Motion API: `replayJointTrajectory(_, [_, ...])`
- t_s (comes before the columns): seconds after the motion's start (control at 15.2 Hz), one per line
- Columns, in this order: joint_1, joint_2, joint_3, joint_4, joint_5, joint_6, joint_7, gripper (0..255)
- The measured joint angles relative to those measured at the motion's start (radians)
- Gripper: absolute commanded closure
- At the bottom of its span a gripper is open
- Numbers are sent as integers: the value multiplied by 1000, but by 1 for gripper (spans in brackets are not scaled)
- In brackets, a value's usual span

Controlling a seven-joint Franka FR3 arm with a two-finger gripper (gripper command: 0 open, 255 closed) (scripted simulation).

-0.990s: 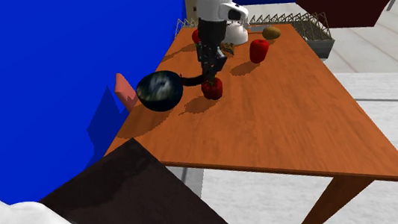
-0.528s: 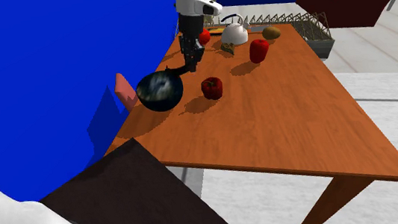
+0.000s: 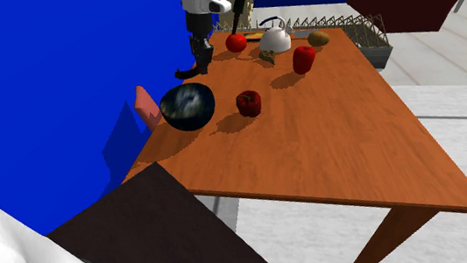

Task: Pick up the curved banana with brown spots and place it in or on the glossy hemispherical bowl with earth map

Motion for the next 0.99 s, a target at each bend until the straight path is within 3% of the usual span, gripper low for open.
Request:
replayJointTrajectory(0.26, [43, 64, 5, 83, -16, -18, 49, 255])
replayJointTrajectory(0.99, [57, 151, -8, 65, -36, 86, 58, 255])
